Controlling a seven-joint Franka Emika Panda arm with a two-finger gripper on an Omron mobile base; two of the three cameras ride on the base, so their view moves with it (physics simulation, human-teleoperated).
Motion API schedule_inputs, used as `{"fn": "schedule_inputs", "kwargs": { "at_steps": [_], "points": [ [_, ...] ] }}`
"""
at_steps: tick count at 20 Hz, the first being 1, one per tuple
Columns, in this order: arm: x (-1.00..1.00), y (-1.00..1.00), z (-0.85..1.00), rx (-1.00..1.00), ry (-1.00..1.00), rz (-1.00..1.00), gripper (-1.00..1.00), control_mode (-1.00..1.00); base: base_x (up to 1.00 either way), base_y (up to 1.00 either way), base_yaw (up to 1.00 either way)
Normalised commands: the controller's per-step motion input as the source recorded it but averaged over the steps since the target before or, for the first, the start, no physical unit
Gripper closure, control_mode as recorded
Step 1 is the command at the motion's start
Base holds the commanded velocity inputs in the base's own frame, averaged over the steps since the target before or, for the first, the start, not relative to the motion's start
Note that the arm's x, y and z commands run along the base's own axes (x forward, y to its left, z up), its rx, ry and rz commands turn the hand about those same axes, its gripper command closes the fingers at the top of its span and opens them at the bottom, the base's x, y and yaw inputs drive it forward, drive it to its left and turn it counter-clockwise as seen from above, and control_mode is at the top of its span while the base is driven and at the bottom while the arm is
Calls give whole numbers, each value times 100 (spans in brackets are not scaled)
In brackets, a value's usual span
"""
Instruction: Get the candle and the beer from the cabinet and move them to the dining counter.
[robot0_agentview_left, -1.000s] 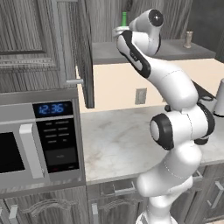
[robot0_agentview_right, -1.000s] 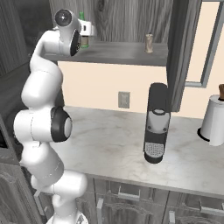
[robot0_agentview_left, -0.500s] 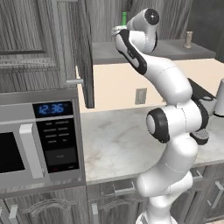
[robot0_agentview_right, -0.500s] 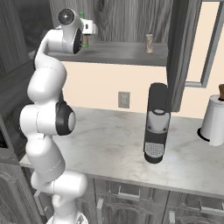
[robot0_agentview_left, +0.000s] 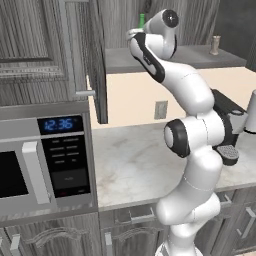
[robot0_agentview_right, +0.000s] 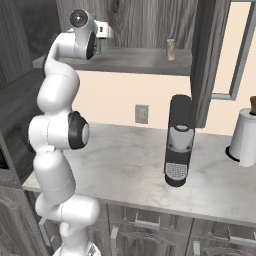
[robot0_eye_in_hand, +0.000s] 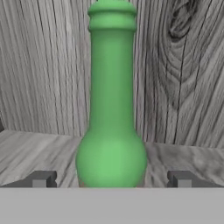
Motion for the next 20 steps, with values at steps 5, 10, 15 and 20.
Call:
{"fn": "schedule_inputs", "kwargs": {
  "at_steps": [5, 10, 15, 20],
  "points": [
    [25, 0, 0, 0, 1, 0, -100, -100, 0, 0, 0],
    [21, 0, 0, 0, 1, 0, 100, -100, 0, 0, 0],
    [2, 0, 0, 0, 0, 0, 100, -100, 0, 0, 0],
    [-31, 0, 0, 0, -7, 0, 100, -100, 0, 0, 0]
  ]
}}
